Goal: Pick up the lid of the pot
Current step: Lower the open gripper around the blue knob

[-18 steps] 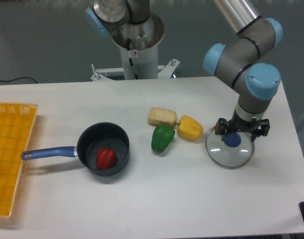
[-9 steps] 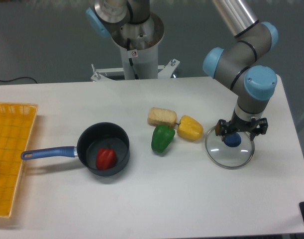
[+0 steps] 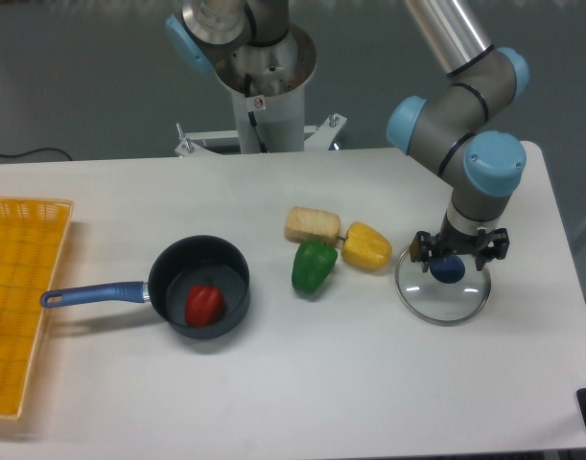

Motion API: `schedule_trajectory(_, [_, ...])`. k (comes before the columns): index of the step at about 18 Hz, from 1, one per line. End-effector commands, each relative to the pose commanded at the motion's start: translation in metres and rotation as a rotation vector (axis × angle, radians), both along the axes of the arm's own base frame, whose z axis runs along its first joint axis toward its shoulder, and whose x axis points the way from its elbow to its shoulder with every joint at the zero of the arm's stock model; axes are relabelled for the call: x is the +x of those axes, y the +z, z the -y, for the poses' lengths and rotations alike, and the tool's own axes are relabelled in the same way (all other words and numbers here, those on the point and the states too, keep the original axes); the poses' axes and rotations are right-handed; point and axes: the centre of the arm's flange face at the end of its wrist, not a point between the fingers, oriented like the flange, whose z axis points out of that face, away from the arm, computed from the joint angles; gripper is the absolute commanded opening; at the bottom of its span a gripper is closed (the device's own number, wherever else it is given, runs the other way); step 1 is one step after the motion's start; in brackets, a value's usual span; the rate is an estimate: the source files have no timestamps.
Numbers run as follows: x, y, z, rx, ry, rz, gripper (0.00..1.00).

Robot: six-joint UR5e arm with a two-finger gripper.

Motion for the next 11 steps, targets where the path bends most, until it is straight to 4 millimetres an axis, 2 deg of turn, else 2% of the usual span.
schedule_trajectory(11, [0.001, -0.014, -0.001, 0.0, 0.003, 0.0, 0.97])
